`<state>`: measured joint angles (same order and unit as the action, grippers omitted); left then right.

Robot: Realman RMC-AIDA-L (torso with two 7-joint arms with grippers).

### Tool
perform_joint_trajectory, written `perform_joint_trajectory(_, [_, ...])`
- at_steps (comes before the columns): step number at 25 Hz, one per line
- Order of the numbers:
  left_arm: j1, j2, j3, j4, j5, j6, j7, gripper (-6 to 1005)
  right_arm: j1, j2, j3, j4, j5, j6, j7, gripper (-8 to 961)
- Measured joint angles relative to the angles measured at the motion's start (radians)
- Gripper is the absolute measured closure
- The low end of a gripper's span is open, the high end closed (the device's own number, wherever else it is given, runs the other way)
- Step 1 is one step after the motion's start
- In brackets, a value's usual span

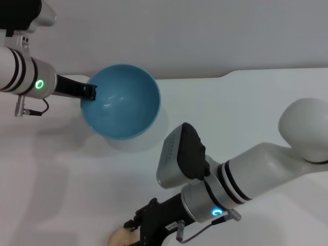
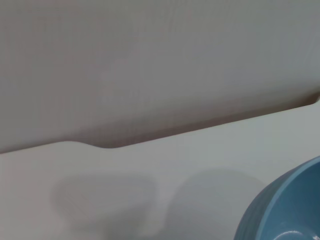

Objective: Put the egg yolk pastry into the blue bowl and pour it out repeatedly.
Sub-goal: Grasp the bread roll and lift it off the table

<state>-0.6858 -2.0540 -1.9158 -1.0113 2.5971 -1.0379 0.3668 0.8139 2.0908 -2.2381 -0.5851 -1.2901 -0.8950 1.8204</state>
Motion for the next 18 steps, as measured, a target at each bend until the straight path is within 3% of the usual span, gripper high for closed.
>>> perform_joint_trajectory(10, [-0.01,-0.001,0.029,0.0,0.0,0.001,0.003,984,-0.008,0.0,-0.152,-0.019,0.107,0.132,0.006,414])
perform_joint_trajectory(18, [-0.009,-0.002,0.038,-0.001,0.0,-0.001,0.001,984,-0.022,0.0,-0.169,-0.021,0.118,0.176,0.012,419])
